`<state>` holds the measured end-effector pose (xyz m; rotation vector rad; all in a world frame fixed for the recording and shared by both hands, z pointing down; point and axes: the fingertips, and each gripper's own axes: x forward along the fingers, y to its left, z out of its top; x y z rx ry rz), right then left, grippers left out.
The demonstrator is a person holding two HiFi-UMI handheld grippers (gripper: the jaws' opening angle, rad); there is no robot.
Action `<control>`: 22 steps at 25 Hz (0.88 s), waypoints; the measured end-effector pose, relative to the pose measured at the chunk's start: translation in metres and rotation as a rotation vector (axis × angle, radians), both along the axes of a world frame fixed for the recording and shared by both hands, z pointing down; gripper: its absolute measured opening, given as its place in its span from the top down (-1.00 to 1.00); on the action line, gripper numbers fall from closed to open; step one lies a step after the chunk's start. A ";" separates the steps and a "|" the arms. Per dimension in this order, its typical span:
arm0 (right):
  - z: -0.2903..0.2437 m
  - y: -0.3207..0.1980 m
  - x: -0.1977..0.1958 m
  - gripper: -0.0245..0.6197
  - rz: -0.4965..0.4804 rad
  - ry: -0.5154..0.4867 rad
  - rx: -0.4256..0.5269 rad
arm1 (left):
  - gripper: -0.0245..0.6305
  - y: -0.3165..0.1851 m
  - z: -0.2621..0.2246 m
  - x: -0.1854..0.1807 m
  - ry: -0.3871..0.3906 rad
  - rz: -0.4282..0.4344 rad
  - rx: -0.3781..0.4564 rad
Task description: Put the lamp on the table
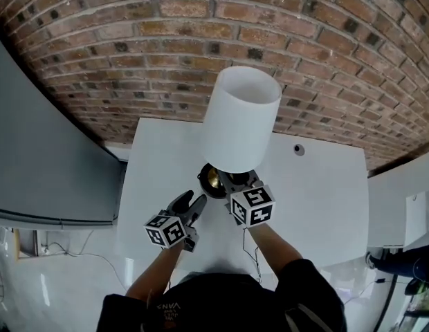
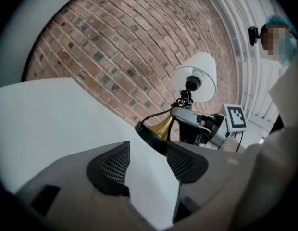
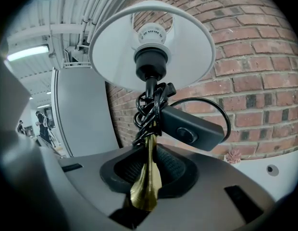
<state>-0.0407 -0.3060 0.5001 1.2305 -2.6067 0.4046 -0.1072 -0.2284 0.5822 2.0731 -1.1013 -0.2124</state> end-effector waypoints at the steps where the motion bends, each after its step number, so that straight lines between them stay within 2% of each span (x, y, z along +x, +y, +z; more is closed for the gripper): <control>1: 0.003 -0.008 0.002 0.68 0.007 0.003 0.007 | 0.22 -0.001 0.005 -0.006 -0.036 -0.019 -0.007; 4: 0.012 -0.033 0.006 0.68 0.030 0.025 0.028 | 0.39 -0.005 0.016 -0.023 -0.107 -0.076 -0.016; 6: 0.018 -0.048 0.008 0.68 0.044 0.041 0.045 | 0.62 -0.007 0.021 -0.034 -0.134 -0.103 -0.011; 10: 0.034 -0.073 0.009 0.68 0.064 0.055 0.056 | 0.90 -0.009 0.027 -0.055 -0.214 -0.136 0.012; 16: 0.052 -0.106 0.007 0.68 0.103 0.051 0.062 | 0.93 -0.015 0.015 -0.076 -0.373 -0.147 0.091; 22: 0.069 -0.130 0.003 0.68 0.129 0.073 0.086 | 0.93 -0.011 0.020 -0.080 -0.475 -0.127 0.115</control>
